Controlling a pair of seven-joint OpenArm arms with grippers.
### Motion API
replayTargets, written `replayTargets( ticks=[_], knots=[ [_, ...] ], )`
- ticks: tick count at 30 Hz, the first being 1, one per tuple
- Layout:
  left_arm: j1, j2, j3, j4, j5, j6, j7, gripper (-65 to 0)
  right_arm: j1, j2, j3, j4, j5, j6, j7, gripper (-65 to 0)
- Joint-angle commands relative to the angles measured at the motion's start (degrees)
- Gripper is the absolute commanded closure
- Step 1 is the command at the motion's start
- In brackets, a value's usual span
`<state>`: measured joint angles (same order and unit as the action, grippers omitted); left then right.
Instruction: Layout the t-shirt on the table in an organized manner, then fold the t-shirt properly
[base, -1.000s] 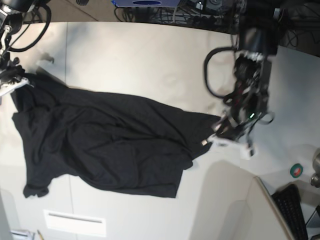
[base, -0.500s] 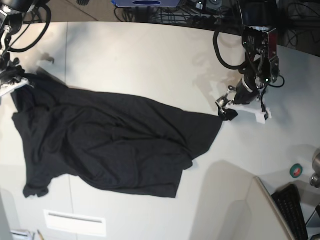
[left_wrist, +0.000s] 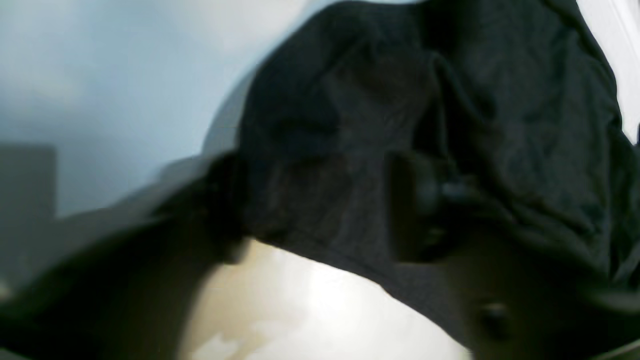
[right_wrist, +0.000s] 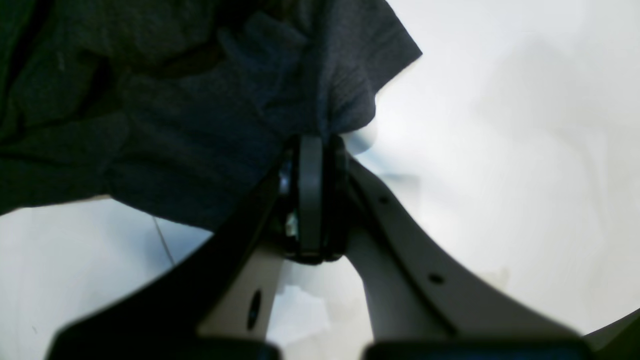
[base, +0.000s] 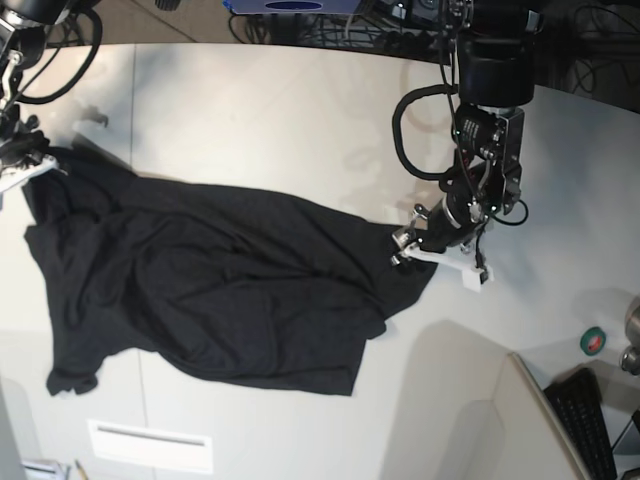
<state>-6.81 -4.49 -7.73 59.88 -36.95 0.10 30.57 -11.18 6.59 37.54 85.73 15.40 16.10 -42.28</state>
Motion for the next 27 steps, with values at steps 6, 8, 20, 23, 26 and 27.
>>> replayTargets(
  ticks=[6, 8, 20, 23, 26, 27],
  knots=[
    [1.93, -2.41, -0.05, 1.35, 0.33, 0.47, 1.65, 0.0, -0.47, -0.83, 0.75, -0.42, 0.38, 0.12, 1.01, 0.0],
    [4.04, -3.38, -0.05, 4.78, 0.33, 0.47, 1.74, 0.0, -1.70, -1.71, 0.83, -0.59, 0.38, 0.12, 0.66, 0.0],
    [19.16, -6.01, -4.45, 23.77, 0.69, 0.65, 1.74, 0.0, -7.94, -9.53, 0.48, -0.15, 0.65, 0.12, 0.57, 0.0],
    [19.07, -6.10, -5.86, 23.60, 0.77, 0.65, 1.83, 0.0, -8.38, -10.68, 0.48, -0.15, 0.65, 0.12, 0.57, 0.0],
    [19.07, -6.19, -6.12, 23.51, 0.77, 0.65, 1.83, 0.0, -9.79, -11.03, 0.92, 2.93, 0.65, 0.12, 0.57, -20.0],
    [19.16, -6.19, -6.12, 23.51, 0.77, 0.65, 1.83, 0.0, -10.67, -11.03, 0.66, 4.68, 0.65, 0.12, 0.57, -25.2]
  ],
)
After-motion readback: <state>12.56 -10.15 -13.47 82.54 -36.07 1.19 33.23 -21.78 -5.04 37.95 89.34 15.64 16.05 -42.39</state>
